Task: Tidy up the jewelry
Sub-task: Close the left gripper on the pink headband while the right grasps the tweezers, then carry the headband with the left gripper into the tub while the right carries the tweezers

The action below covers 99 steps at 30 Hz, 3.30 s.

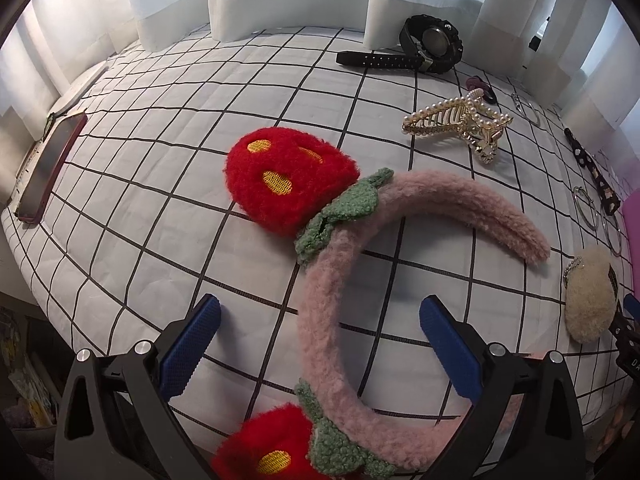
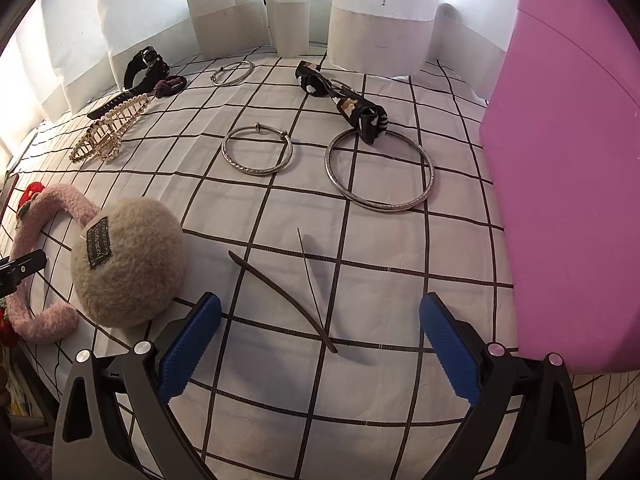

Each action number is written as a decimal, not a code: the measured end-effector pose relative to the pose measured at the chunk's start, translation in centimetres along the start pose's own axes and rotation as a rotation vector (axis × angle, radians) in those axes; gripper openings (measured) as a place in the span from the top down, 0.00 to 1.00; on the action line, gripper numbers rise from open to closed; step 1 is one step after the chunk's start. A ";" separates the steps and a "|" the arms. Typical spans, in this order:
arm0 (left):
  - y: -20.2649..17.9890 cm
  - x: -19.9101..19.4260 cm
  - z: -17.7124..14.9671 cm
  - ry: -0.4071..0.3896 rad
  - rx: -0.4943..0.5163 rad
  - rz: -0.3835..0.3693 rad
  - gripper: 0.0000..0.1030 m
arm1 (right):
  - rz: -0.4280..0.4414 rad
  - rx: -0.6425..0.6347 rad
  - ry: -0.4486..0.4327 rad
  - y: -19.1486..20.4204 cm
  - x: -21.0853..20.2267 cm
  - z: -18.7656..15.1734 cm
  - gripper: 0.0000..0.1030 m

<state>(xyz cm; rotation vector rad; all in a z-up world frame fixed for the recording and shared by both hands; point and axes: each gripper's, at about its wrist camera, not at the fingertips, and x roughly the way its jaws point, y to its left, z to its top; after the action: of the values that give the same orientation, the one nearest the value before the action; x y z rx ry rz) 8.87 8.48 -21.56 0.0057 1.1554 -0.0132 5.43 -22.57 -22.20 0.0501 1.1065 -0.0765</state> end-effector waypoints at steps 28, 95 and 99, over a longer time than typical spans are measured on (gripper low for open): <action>-2.1 -1.3 -0.4 -0.054 0.123 -0.054 0.91 | 0.020 -0.113 -0.091 1.9 -1.3 -0.1 0.88; -46.6 -19.1 3.4 -0.187 0.448 -0.360 0.91 | 0.002 0.251 -0.236 -32.1 -21.5 3.5 0.88; -48.1 -18.0 3.5 -0.124 0.453 -0.300 0.89 | 0.014 0.251 -0.179 -33.0 -19.7 3.5 0.85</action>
<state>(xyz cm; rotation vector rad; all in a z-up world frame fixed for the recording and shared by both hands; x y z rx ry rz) 4.14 -39.55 -3.54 0.2301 1.0003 -0.5335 -3.05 -55.03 -3.09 0.2710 0.9124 -0.2035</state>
